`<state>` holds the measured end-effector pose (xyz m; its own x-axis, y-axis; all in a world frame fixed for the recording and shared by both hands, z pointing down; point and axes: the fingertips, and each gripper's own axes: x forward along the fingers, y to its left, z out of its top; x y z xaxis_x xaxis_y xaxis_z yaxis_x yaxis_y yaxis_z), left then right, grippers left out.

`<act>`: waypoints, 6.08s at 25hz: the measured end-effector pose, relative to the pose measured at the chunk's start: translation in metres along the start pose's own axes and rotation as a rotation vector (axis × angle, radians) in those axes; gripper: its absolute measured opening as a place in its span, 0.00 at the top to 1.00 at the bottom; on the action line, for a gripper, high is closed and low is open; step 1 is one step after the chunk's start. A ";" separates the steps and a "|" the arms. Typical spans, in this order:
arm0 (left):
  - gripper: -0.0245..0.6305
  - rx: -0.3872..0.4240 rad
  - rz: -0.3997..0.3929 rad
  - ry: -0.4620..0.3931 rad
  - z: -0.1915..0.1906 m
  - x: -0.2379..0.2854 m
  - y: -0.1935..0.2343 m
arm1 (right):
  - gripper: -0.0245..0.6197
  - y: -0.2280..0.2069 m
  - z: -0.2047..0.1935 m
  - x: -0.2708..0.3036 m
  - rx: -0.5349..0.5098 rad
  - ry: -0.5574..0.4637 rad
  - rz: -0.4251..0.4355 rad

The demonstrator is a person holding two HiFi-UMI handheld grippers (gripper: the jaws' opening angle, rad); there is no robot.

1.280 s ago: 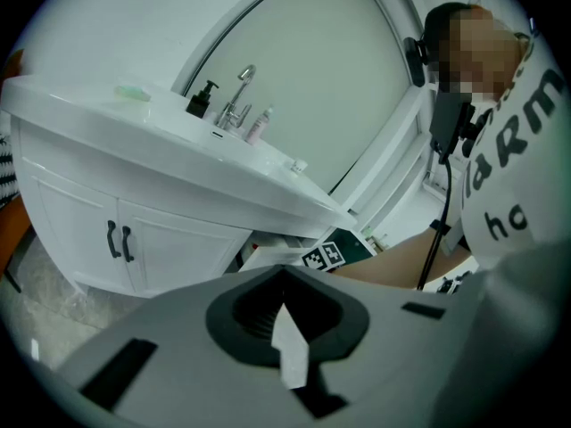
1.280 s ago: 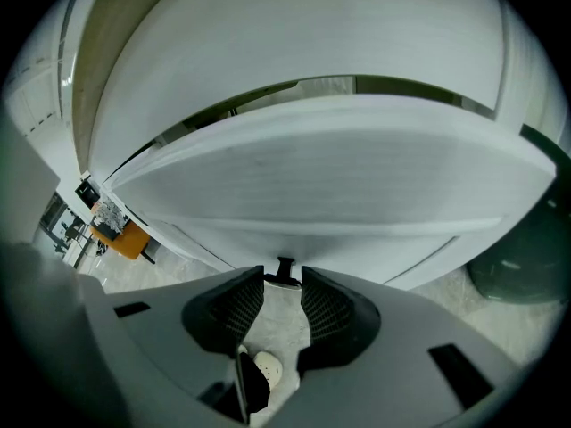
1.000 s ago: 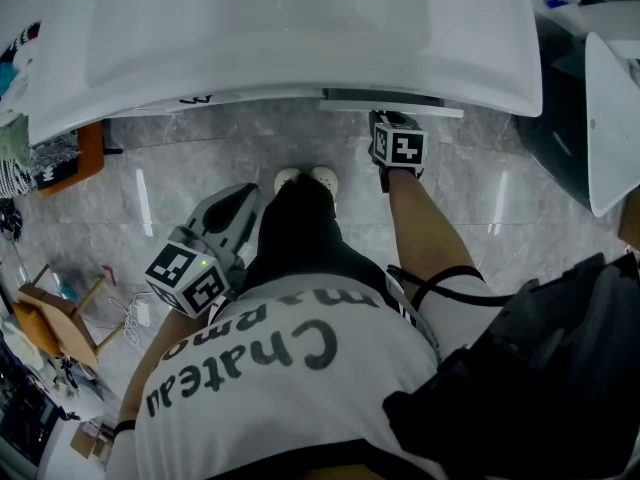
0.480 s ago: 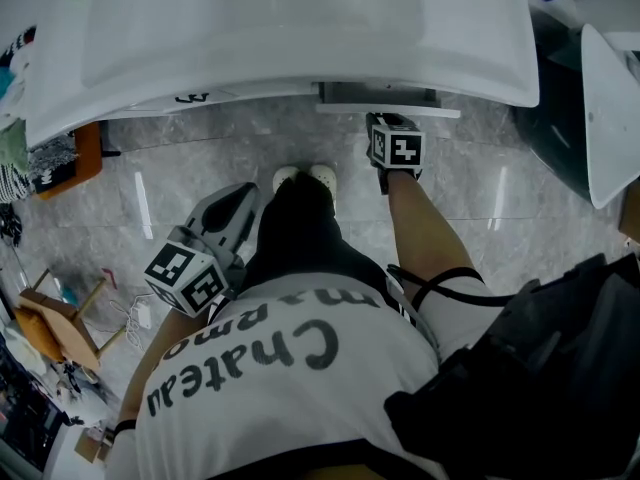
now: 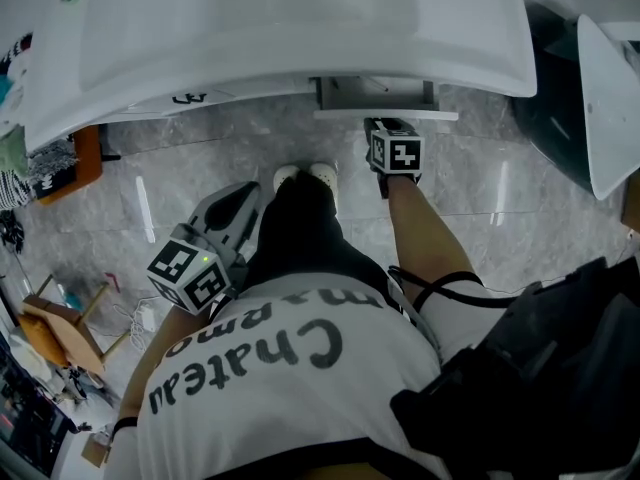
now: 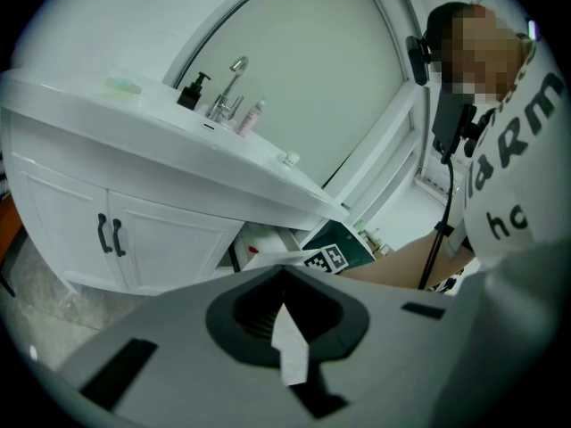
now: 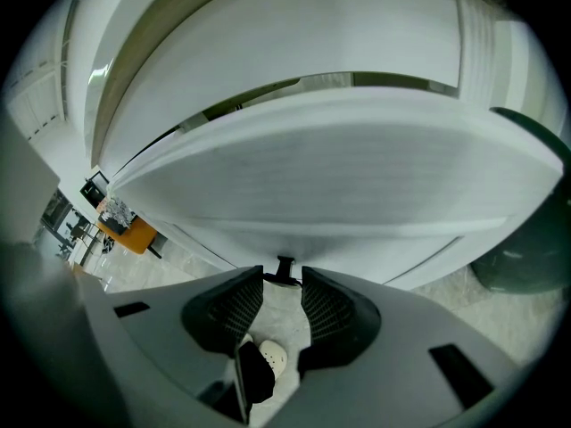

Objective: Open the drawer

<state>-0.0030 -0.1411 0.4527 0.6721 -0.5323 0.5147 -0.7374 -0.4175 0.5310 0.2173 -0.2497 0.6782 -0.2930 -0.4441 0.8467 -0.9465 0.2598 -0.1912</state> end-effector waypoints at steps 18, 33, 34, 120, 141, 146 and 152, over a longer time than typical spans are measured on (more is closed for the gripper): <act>0.95 -0.003 -0.003 -0.009 0.006 -0.002 0.001 | 0.76 0.001 -0.009 -0.003 0.013 0.042 -0.011; 0.95 0.032 -0.022 0.018 0.002 0.002 -0.001 | 0.76 0.001 -0.010 -0.004 0.023 0.051 -0.015; 0.95 0.031 -0.023 0.020 0.001 0.001 -0.001 | 0.76 0.001 -0.010 -0.004 0.021 0.055 -0.016; 0.95 0.157 -0.017 0.042 0.033 0.023 0.013 | 0.94 0.006 0.017 -0.120 0.093 -0.124 -0.044; 0.95 0.319 -0.188 -0.148 0.174 0.014 -0.057 | 0.95 0.069 0.206 -0.341 0.019 -0.723 -0.009; 0.95 0.323 -0.189 -0.148 0.178 0.014 -0.053 | 0.95 0.071 0.200 -0.332 -0.025 -0.694 -0.063; 0.95 0.324 -0.187 -0.146 0.183 0.019 -0.053 | 0.95 0.070 0.200 -0.333 -0.054 -0.682 -0.077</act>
<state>0.0369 -0.2640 0.3110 0.7970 -0.5149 0.3157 -0.6024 -0.7149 0.3549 0.2214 -0.2554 0.2832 -0.2614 -0.8987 0.3521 -0.9652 0.2402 -0.1035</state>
